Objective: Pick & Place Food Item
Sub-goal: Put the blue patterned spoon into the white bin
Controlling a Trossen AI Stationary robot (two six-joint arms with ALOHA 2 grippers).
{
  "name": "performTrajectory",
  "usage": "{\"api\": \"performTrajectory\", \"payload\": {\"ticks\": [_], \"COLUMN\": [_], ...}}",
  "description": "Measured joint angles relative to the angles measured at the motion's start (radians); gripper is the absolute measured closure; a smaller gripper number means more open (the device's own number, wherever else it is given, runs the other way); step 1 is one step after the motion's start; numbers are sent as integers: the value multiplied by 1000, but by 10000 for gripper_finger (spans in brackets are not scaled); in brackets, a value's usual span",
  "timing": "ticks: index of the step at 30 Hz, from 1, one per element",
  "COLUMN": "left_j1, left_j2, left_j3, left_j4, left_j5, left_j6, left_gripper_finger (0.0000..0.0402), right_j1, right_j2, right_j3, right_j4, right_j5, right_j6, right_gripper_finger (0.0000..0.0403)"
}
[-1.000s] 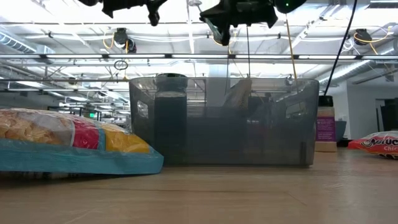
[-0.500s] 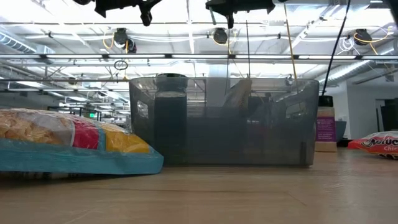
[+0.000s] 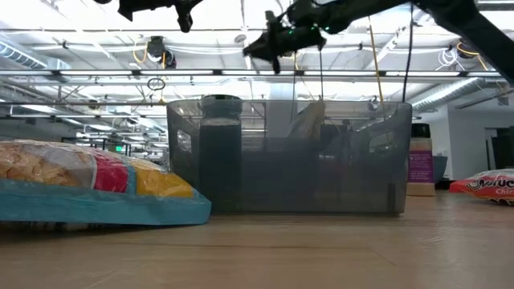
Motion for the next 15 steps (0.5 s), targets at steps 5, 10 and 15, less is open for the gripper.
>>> {"api": "performTrajectory", "payload": {"ticks": [5,10,15], "left_j1": [-1,0,-1], "left_j2": [-4,-5,-6], "left_j3": [0,0,0], "left_j4": [-77,-103,-142], "left_j5": [0,0,1], "left_j6": [34,36,63], "left_gripper_finger": [218,218,218], "right_j1": [45,62,79], "right_j2": [56,97,101], "right_j3": [0,0,-12], "right_j4": [-36,-138,-294], "right_j5": [45,58,150], "right_j6": [-66,-137,-282], "right_gripper_finger": [387,387,387]}}
